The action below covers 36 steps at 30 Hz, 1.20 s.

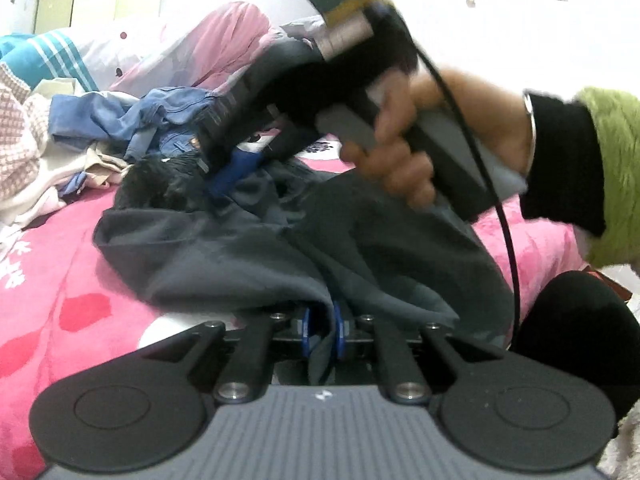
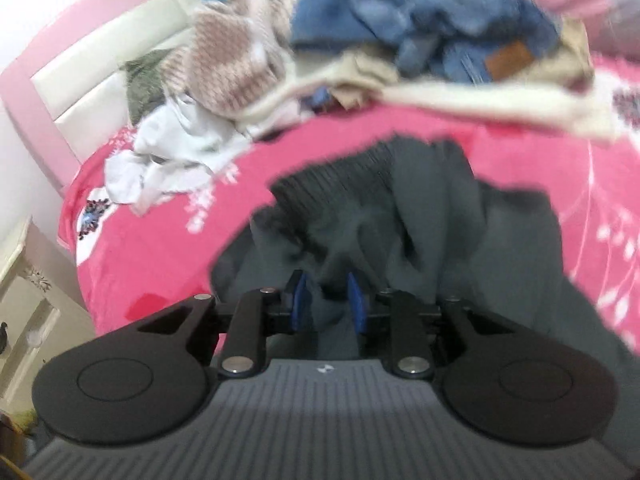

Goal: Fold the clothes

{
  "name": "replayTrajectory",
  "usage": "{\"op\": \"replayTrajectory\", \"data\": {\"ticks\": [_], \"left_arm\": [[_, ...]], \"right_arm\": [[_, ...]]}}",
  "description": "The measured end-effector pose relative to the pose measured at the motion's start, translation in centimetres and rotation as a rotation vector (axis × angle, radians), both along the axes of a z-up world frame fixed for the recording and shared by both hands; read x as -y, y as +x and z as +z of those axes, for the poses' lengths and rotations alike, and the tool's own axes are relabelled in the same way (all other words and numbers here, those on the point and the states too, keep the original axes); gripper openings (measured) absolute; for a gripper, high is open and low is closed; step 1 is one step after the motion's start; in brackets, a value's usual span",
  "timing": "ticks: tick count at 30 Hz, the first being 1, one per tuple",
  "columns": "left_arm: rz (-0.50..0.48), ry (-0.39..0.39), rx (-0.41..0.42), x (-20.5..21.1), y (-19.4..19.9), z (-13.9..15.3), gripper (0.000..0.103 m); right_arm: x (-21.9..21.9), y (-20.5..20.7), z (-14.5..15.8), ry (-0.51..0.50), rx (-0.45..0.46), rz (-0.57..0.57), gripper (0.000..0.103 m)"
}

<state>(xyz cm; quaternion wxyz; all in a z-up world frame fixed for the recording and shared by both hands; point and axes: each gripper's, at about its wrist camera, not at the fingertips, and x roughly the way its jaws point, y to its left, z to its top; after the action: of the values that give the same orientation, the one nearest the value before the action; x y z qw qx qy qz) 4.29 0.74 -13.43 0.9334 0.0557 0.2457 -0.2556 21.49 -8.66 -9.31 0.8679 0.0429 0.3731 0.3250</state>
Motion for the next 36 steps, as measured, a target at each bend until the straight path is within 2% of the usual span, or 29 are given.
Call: {"op": "replayTrajectory", "data": {"ticks": [1,2,3,4,6,8,11,13,14,16,17,19,21,22,23,27,30,33,36], "left_arm": [[-0.001,-0.001,0.006,0.1,-0.1,-0.1,0.013],[-0.002,-0.001,0.013,0.2,-0.2,-0.2,0.014],[-0.003,-0.002,0.019,0.2,-0.3,-0.3,0.014],[-0.004,-0.004,0.025,0.2,-0.4,-0.4,0.014],[-0.007,-0.009,0.033,0.1,-0.6,-0.7,0.015],[-0.009,-0.014,0.04,0.0,-0.8,-0.9,0.016],[-0.012,-0.02,0.049,0.0,-1.2,-0.9,0.019],[-0.009,-0.017,0.058,0.0,-1.4,-1.0,0.02],[-0.007,-0.014,0.063,0.1,-1.6,-1.0,0.02],[-0.003,-0.011,0.073,0.1,-1.9,-1.0,0.022],[-0.002,-0.013,0.077,0.1,-1.9,-0.9,0.023],[-0.006,-0.026,0.074,0.0,-1.9,-0.5,0.028],[0.004,-0.033,0.086,-0.3,-2.4,0.2,0.034],[0.01,-0.045,0.093,-0.5,-2.7,0.6,0.042],[0.016,-0.069,0.097,-1.0,-3.0,1.1,0.05],[0.025,-0.213,0.069,-3.3,-3.5,3.2,0.059],[0.032,-0.296,0.027,-4.5,-2.6,4.1,0.062],[0.074,-0.304,-0.014,-5.1,-0.6,4.4,0.062],[0.125,-0.281,-0.047,-5.3,1.9,4.6,0.062]], "right_arm": [[-0.6,-0.3,0.7,-0.001,0.019,0.016,0.026],[-1.3,-0.5,1.2,-0.005,0.029,0.039,0.034],[-2.0,-0.7,1.6,-0.013,0.039,0.061,0.048],[-3.1,-0.8,1.8,-0.035,0.051,0.083,0.056],[-5.6,-0.7,1.6,-0.095,0.075,0.131,0.081],[-8.5,-0.2,0.8,-0.18,0.083,0.173,0.09],[-11.8,0.9,-1.1,-0.304,0.057,0.207,0.093],[-12.6,1.9,-2.7,-0.38,0.039,0.175,0.089],[-12.8,2.3,-3.4,-0.401,0.028,0.161,0.077],[-11.3,2.9,-3.1,-0.333,-0.001,0.115,0.039],[-10.4,3.1,-2.7,-0.303,-0.012,0.081,0.001],[-7.7,2.9,-0.9,-0.227,-0.01,0.008,0.003],[-4.1,1.8,1.3,-0.135,0.03,-0.06,0.003],[-2.0,1.1,2.4,-0.08,0.054,-0.093,0.002],[0.3,0.3,3.6,-0.027,0.076,-0.128,0.002],[10.8,-3.5,6.3,0.187,0.105,-0.294,0.002],[16.8,-5.9,5.3,0.291,0.097,-0.385,0.002],[20.8,-8.1,2.2,0.336,0.05,-0.454,0.002],[23.3,-9.2,-1.6,0.39,-0.026,-0.524,0.002]]}}
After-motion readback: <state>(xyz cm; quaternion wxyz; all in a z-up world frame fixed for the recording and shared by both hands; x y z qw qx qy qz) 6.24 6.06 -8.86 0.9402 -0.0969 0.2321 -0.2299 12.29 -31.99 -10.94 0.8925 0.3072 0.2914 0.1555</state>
